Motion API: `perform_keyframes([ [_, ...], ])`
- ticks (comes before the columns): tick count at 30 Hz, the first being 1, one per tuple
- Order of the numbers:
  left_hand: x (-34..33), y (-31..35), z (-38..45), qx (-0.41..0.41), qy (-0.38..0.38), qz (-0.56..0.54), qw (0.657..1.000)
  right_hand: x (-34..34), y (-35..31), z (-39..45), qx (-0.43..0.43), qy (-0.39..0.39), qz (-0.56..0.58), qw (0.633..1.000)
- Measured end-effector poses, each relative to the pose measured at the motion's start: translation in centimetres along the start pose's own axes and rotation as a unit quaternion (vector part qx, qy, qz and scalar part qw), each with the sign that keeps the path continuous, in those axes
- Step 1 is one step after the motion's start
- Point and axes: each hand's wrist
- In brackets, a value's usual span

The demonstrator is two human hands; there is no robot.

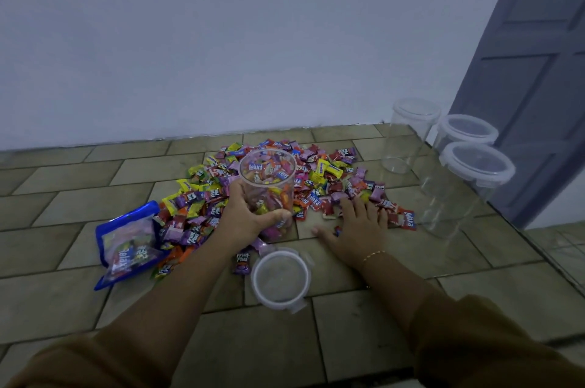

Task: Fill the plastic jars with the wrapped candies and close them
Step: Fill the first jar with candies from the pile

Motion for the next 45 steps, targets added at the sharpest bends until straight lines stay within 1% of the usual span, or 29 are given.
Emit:
perform_keyframes([
  [3,0.0,-0.3,0.1,0.003,-0.003,-0.006,1.0,-0.2,0.0,0.2,0.063,0.023,0.002,0.998],
  [7,0.0,-0.4,0.2,-0.001,-0.005,-0.004,1.0,-0.6,-0.3,0.0,0.107,0.066,0.035,0.991],
  [10,0.0,-0.5,0.3,0.001,-0.008,-0.008,1.0,-0.4,-0.6,-0.1,0.154,0.072,0.057,0.984],
  [12,0.0,-0.5,0.3,0.002,-0.013,-0.014,1.0,-0.1,-0.7,0.0,0.165,0.047,0.069,0.983],
  [14,0.0,-0.4,0.2,0.003,-0.015,-0.017,1.0,0.3,-0.6,0.3,0.152,0.022,0.068,0.986],
  [15,0.0,-0.4,0.2,0.004,-0.016,-0.018,1.0,0.5,-0.7,0.5,0.136,0.018,0.085,0.987],
  [17,-0.1,-0.3,0.2,0.004,-0.015,-0.019,1.0,1.1,-1.1,1.0,0.076,0.023,0.153,0.985],
  [19,-0.1,-0.1,0.1,0.005,-0.015,-0.018,1.0,1.8,-1.5,1.4,0.003,0.047,0.236,0.971],
  [21,0.0,0.2,-0.1,0.004,-0.016,-0.017,1.0,2.5,-1.9,1.9,-0.059,0.078,0.326,0.94],
  [22,0.0,0.3,-0.1,0.006,-0.019,-0.018,1.0,3.0,-2.3,2.1,-0.092,0.082,0.393,0.911],
  [23,0.0,0.3,0.0,0.008,-0.021,-0.019,1.0,3.4,-2.6,2.5,-0.127,0.08,0.474,0.867],
  [24,0.0,0.2,0.0,0.009,-0.022,-0.019,1.0,4.0,-3.3,2.7,-0.162,0.069,0.551,0.816],
  [25,0.0,0.2,0.0,0.012,-0.023,-0.018,0.999,4.5,-3.9,3.1,-0.191,0.057,0.609,0.768],
  [26,0.1,0.2,0.0,0.014,-0.023,-0.016,1.0,5.1,-4.7,3.6,-0.205,0.049,0.651,0.729],
  [27,0.1,0.2,0.0,0.016,-0.025,-0.015,0.999,5.5,-5.5,4.1,-0.209,0.043,0.678,0.703],
  [28,0.1,0.4,0.0,0.018,-0.026,-0.015,0.999,6.0,-6.4,4.6,-0.206,0.039,0.694,0.689],
  [31,0.1,0.4,0.0,0.013,-0.025,-0.014,1.0,7.9,-10.0,5.1,-0.154,0.052,0.733,0.66],
  [32,0.1,0.4,0.0,0.013,-0.026,-0.013,0.999,8.5,-11.2,5.1,-0.133,0.065,0.739,0.657],
  [33,0.2,0.3,0.1,0.015,-0.026,-0.012,0.999,8.8,-12.1,5.2,-0.113,0.087,0.732,0.666],
  [36,0.3,0.3,0.2,0.02,-0.027,-0.01,0.999,9.5,-14.5,5.1,-0.034,0.145,0.683,0.715],
  [40,0.4,0.3,0.2,0.021,-0.036,-0.016,0.999,9.0,-15.7,4.7,0.033,0.145,0.629,0.763],
  [45,0.5,-0.1,0.5,0.027,-0.037,-0.012,0.999,8.1,-15.6,4.4,0.079,0.136,0.594,0.789],
])
Point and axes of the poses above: each hand's wrist, its own z-axis towards the middle knuckle, its own x-axis out of the back of the hand, y = z × x, and after that the axes turned 12 degrees about z, right-handed
